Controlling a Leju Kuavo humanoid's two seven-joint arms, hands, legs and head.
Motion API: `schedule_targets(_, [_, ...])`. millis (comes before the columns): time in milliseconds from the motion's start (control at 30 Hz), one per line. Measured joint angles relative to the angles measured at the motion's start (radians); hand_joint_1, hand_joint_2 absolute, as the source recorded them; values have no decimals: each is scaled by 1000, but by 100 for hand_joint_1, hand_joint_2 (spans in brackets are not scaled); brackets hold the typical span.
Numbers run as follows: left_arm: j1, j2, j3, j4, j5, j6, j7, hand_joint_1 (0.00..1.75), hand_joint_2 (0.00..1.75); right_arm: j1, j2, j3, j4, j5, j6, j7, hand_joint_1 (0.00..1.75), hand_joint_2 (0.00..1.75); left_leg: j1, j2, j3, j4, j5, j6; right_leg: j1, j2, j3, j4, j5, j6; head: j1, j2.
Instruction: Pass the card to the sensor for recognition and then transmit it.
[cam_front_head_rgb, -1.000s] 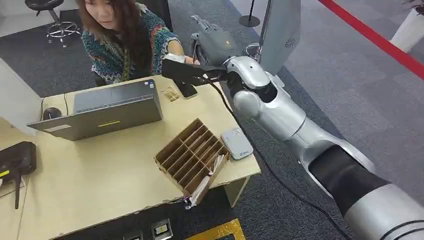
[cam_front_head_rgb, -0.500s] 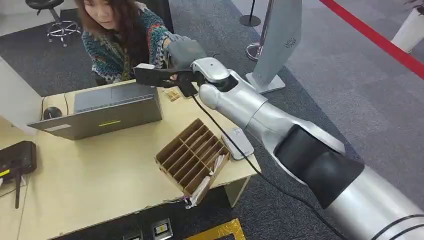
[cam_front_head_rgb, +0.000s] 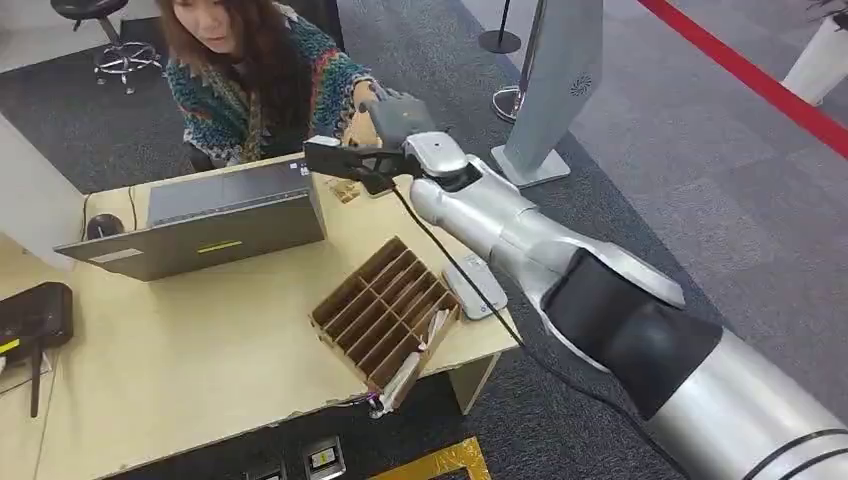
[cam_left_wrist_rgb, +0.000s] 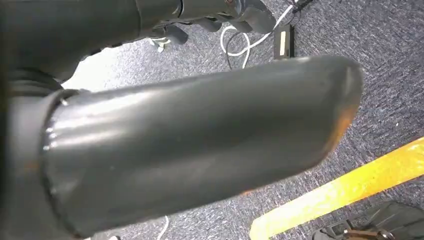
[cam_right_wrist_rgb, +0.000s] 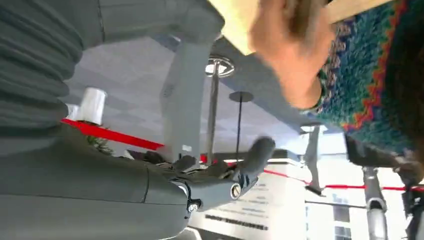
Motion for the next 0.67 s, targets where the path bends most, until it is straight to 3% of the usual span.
schedule_targets(167, [0, 3, 0, 0, 0, 0, 2, 0, 0, -19, -16, -4, 12, 15, -95, 13, 0, 175, 0, 1, 0, 0, 0, 0, 0, 2, -1, 0, 0, 0, 0, 0])
schedule_targets(367, [7, 4, 3, 0, 0, 12, 2, 0, 0, -48, -64, -36, -24, 117, -282, 66, 0, 175, 0, 1, 1, 0, 0, 0, 0, 2, 0, 0, 0, 0, 0, 0])
schedule_targets(467, [14, 4, 3, 0, 1, 22, 0, 0, 0, -46, -131, -79, -119, 302, -399, 126, 0, 175, 0, 1, 1, 1, 0, 0, -1, 1, 0, 0, 0, 0, 0, 0])
schedule_targets(667, [24, 13, 4, 2, 13, 39, -21, 0, 0, 34, -323, -247, -362, 602, -475, 124, 0, 175, 0, 0, 4, 1, -1, 1, -1, 1, 2, -3, 0, 0, 0, 0])
